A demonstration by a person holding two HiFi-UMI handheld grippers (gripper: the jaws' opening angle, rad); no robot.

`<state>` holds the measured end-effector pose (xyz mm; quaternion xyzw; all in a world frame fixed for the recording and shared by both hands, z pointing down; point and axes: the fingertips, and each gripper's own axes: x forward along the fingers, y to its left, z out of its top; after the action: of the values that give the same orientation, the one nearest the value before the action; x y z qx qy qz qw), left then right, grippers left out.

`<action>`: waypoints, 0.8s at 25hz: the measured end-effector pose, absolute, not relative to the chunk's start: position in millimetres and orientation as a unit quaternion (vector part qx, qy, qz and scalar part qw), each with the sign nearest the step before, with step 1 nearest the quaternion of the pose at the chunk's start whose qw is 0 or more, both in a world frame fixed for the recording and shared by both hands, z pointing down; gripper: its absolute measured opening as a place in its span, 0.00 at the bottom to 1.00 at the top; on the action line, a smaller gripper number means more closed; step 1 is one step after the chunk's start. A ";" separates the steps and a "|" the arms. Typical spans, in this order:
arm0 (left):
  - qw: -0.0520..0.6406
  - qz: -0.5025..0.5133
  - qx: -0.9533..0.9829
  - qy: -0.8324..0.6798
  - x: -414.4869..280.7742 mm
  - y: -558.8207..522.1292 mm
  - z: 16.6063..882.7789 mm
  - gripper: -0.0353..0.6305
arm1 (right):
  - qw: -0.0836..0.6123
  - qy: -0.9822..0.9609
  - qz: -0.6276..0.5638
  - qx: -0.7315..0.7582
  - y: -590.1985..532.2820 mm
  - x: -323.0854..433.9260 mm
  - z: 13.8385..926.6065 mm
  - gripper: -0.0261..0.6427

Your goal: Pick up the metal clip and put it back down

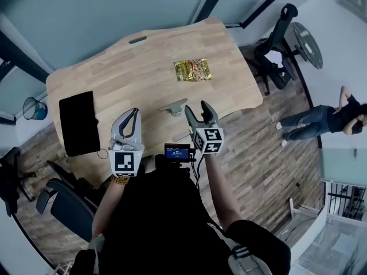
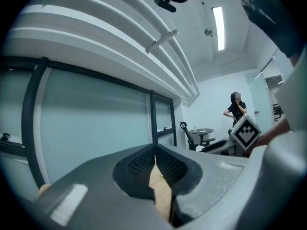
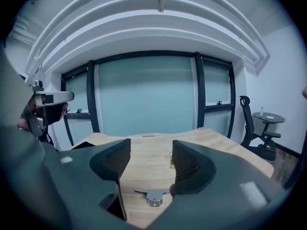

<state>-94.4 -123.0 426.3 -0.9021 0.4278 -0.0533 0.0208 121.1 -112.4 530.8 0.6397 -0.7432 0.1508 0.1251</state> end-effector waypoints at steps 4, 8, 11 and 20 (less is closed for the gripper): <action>0.020 -0.051 -0.909 0.413 -85.9 -122.6 427.3 0.06 | 0.104 -0.752 0.122 0.639 -102.5 110.5 501.1 0.42; 0.018 -0.056 -0.913 0.404 -82.1 -121.2 430.0 0.06 | 0.091 -0.767 0.110 0.626 -94.8 94.9 488.7 0.31; 0.019 -0.059 -0.914 0.401 -81.8 -119.8 430.5 0.06 | 0.083 -0.767 0.103 0.628 -89.5 89.2 483.3 0.24; 0.018 -0.064 -0.915 0.399 -86.7 -119.3 432.5 0.06 | 0.096 -0.774 0.066 0.622 -81.7 68.9 467.6 0.08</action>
<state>-86.7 -119.3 432.5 -0.9145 0.3991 -0.0637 0.0176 68.9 -81.7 467.6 0.6224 -0.7739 0.0659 0.0963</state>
